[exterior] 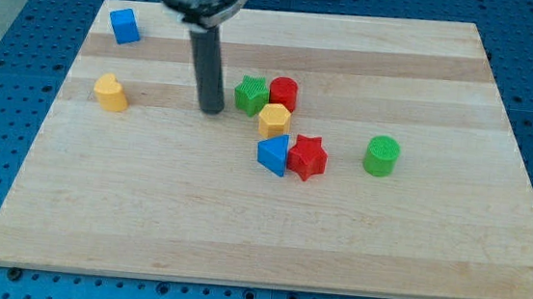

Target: Slide the green star down and left

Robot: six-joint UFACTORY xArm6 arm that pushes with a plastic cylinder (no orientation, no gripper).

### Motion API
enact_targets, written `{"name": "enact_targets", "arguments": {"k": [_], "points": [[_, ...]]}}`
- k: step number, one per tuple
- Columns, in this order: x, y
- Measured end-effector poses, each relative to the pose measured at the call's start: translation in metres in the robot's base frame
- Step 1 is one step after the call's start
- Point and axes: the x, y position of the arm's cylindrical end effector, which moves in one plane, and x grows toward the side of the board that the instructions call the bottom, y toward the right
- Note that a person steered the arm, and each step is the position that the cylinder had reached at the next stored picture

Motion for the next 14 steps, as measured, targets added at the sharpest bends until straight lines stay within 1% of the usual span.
{"name": "enact_targets", "arguments": {"k": [1, 2, 3, 4, 5, 6, 7, 8, 11, 12, 13, 14], "points": [[0.008, -0.004], [-0.057, 0.004], [-0.136, 0.023], [-0.117, 0.078], [-0.092, 0.082], [-0.087, 0.082], [-0.069, 0.078], [-0.045, 0.055], [0.051, -0.023], [0.049, -0.027], [-0.040, 0.001], [-0.100, 0.041]]}}
